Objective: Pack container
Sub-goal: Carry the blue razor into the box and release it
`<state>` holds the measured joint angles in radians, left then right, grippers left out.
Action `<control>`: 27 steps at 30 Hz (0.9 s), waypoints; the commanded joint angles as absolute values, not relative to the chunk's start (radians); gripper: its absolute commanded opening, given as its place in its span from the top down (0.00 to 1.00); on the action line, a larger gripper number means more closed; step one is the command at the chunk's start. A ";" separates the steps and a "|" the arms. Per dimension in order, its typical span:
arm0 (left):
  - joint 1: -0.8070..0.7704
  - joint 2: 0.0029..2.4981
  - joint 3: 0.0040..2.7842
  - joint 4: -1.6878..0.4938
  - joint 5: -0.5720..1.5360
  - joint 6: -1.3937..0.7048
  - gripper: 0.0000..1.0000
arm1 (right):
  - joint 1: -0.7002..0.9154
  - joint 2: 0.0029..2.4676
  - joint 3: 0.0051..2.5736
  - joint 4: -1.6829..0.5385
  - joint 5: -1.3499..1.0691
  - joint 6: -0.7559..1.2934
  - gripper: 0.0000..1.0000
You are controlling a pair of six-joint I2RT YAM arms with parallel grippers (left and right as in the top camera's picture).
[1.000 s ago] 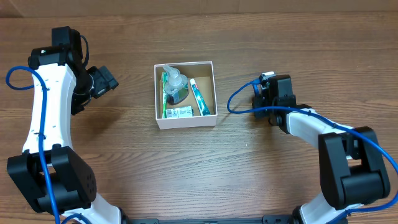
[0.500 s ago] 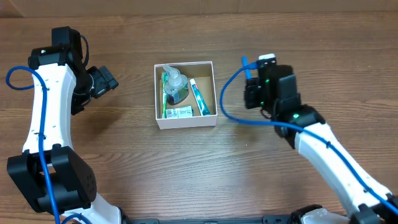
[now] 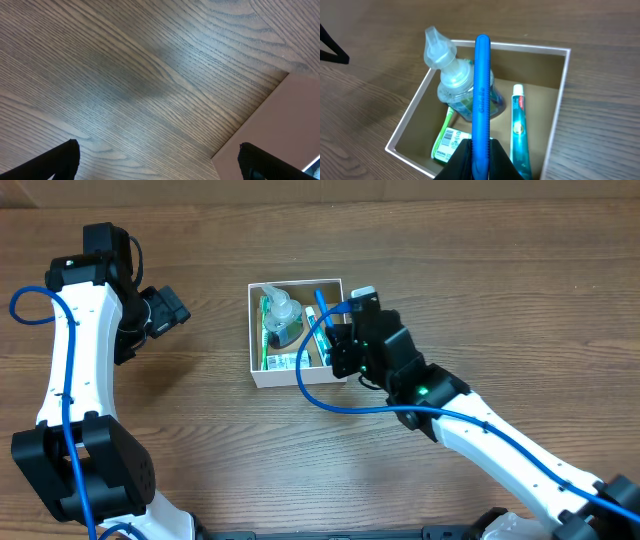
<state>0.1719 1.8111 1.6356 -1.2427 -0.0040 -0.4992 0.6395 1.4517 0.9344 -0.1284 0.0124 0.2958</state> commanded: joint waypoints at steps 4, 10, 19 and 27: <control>0.176 1.778 1.654 -1.245 -0.007 -0.509 0.00 | 0.648 1.515 0.957 -0.094 0.036 0.315 0.85; 0.176 1.778 1.654 -1.245 -0.007 -0.509 0.00 | 0.648 1.517 0.957 -0.056 0.032 0.315 0.14; 0.176 1.778 1.654 -1.245 -0.007 -0.509 0.00 | 0.636 1.411 0.957 -0.049 0.037 0.307 0.00; 0.176 1.778 1.654 -1.245 -0.007 -0.509 0.00 | 0.626 0.996 0.957 -0.312 0.191 0.308 0.00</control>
